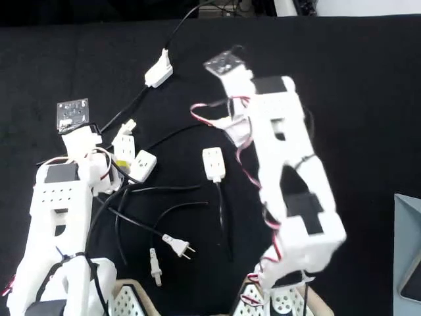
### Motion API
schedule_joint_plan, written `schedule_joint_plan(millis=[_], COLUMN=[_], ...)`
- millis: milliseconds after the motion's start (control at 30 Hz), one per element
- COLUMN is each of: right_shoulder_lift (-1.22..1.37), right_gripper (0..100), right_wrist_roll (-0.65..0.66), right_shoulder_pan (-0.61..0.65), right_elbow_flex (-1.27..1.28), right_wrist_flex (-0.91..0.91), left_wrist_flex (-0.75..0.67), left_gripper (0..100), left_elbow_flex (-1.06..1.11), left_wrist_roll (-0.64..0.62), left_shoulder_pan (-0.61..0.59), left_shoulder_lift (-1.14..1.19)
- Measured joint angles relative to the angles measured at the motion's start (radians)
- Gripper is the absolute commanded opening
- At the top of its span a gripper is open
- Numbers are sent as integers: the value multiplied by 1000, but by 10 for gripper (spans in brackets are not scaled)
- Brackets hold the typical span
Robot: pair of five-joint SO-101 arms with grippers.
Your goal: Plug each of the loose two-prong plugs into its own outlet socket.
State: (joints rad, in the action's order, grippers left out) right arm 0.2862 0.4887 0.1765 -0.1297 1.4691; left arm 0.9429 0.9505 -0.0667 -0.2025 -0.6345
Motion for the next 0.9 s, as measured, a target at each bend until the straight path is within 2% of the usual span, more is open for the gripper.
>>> schedule_joint_plan(millis=[133, 433, 900], right_shoulder_lift=[161, 457, 727], right_gripper=[308, 307, 307], right_wrist_roll=[83, 210, 249], right_shoulder_pan=[12, 12, 66], right_elbow_flex=[-215, -566, -848], right_wrist_flex=[115, 147, 149], left_wrist_flex=[-9, -11, -11], left_gripper=[281, 281, 280], left_elbow_flex=[0, 0, 6], left_wrist_roll=[0, 0, 0], left_shoulder_pan=[0, 0, -3], left_shoulder_lift=[-5, -5, -5])
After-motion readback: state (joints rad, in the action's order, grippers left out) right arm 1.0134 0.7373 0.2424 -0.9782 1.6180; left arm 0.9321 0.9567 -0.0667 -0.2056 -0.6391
